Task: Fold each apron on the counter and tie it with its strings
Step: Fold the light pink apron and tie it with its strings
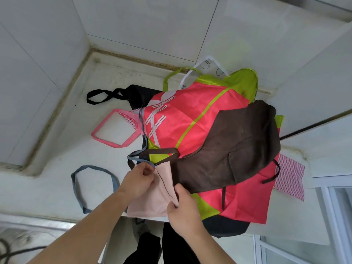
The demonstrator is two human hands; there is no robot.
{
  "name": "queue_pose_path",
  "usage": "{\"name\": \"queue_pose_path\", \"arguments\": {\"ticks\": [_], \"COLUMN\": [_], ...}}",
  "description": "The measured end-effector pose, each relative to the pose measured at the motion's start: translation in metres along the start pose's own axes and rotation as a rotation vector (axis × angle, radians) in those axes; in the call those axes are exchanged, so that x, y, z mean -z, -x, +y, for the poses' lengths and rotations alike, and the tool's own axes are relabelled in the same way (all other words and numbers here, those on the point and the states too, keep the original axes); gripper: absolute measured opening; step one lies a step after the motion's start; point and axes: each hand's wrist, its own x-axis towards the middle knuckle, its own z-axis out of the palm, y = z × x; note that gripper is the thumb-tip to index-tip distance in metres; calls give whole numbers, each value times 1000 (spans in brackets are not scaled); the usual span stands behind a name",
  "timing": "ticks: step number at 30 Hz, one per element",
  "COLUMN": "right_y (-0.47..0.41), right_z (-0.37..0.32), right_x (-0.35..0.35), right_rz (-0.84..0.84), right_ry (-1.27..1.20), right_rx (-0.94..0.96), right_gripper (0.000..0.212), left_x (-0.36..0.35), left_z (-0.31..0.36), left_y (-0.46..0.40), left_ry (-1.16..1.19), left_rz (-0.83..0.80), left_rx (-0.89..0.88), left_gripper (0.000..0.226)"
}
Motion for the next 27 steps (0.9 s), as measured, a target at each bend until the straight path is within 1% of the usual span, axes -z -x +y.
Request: {"name": "queue_pose_path", "arguments": {"ticks": [2,3,4,5,7,8,9,10,11,12,14,15,17,19,22,25,27], "right_y": [5,7,10,13,18,20,22,23,23,23,25,26,28,28,25,21,17], "right_z": [-8,-13,-17,-22,-31,-35,-37,-39,-40,-40,-35,-32,-27,-25,-28,-28,-27], "right_x": [-5,-7,-9,-13,-20,-24,-27,-30,-32,-35,-43,-47,-56,-64,-69,-71,-71], "right_rz": [38,54,67,75,71,64,61,56,47,32,1,-5,-8,31,89,60,29], "right_ry": [63,81,93,104,118,121,125,131,146,173,265,315,396,437,486,516,519], "right_rx": [46,56,66,81,119,137,157,175,189,197,209,220,269,341,430,453,446], "right_gripper": [19,21,22,23,25,25,26,27,30,34,45,51,60,58,42,47,51], "left_x": [3,5,8,12,20,23,24,24,22,22,19,19,20,19,18,22,25], "left_z": [2,5,7,9,12,13,11,11,6,3,-5,-5,-6,-8,-9,-9,-9], "left_y": [-2,-1,0,1,4,5,8,11,10,9,4,4,2,-6,-13,-12,-9], "left_ry": [44,110,215,346,585,605,567,485,372,281,191,191,188,160,46,-93,-129], "left_rz": [-18,-31,-51,-81,-178,-222,-255,-257,-199,-138,-54,-25,20,37,62,117,170], "left_rx": [30,47,64,86,146,153,134,94,59,31,7,-2,2,6,-26,-100,-159], "left_gripper": [8,8,14,27,63,71,65,47,24,7,22,25,24,21,21,19,16]}}
